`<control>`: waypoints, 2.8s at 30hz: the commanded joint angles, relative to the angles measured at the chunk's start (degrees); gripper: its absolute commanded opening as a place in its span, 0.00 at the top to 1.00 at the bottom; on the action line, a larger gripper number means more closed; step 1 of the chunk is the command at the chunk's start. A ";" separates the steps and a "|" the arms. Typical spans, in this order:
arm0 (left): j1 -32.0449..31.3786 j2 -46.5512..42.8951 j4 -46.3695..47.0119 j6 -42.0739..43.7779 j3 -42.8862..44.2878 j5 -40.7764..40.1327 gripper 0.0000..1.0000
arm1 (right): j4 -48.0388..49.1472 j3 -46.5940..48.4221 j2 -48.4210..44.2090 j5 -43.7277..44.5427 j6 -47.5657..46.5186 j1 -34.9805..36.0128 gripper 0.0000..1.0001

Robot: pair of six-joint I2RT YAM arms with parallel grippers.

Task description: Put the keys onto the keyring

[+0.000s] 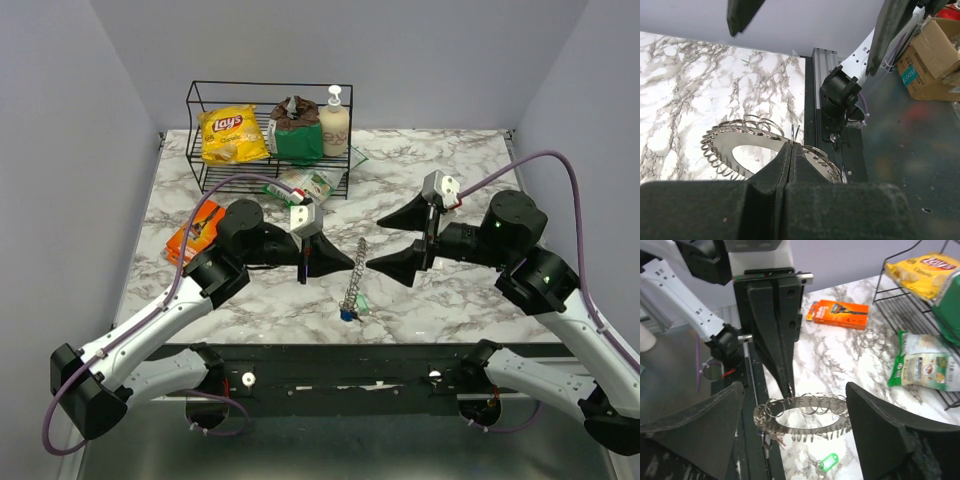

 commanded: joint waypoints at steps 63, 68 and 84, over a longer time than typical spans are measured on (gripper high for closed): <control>1.47 -18.93 49.51 -19.73 -27.22 -26.57 1.00 | 5.10 -26.99 13.91 9.08 15.04 -2.65 0.12; 1.65 -19.11 48.27 -19.47 -27.22 -26.65 1.00 | 1.69 -24.71 20.59 10.48 15.13 -2.48 0.20; 1.83 -20.33 46.95 -19.38 -28.54 -27.79 1.00 | -2.11 -18.73 37.20 23.92 19.08 4.99 0.39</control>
